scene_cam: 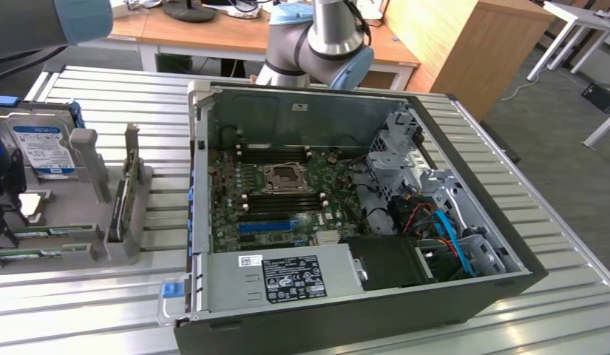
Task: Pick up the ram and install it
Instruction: 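Pick up the ram and move it above insertion slot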
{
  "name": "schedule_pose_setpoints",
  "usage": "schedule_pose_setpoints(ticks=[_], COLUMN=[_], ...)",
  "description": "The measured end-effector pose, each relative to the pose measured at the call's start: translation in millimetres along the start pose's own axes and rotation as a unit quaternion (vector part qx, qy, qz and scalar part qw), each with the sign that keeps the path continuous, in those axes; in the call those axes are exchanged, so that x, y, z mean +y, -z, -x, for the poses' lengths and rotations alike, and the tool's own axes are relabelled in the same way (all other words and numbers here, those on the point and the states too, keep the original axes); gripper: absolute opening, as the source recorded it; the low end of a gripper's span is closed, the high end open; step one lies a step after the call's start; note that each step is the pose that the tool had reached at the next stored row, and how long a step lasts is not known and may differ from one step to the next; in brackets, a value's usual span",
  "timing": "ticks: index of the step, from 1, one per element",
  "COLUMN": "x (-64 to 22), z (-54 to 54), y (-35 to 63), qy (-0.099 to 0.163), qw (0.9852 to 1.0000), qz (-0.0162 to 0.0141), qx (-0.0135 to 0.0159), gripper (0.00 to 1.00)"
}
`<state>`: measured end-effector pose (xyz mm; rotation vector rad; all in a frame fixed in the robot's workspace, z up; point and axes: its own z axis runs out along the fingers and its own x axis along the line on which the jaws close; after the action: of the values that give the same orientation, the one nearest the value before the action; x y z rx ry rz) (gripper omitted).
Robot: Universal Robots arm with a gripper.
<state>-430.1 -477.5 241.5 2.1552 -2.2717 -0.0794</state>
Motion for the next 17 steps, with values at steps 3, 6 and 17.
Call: schedule_pose_setpoints(ticks=[3, 6, 17], x=[-0.3, -0.5, -1.1], z=[-1.1, -1.7, -3.2], y=[-3.9, -8.2, -21.9], qy=[0.000, 0.000, 0.000], qw=[1.0000, 1.0000, 1.0000], qz=[0.0001, 0.0001, 0.0001], qx=[0.0001, 0.0001, 0.0001], gripper=[0.36, 0.36, 0.36])
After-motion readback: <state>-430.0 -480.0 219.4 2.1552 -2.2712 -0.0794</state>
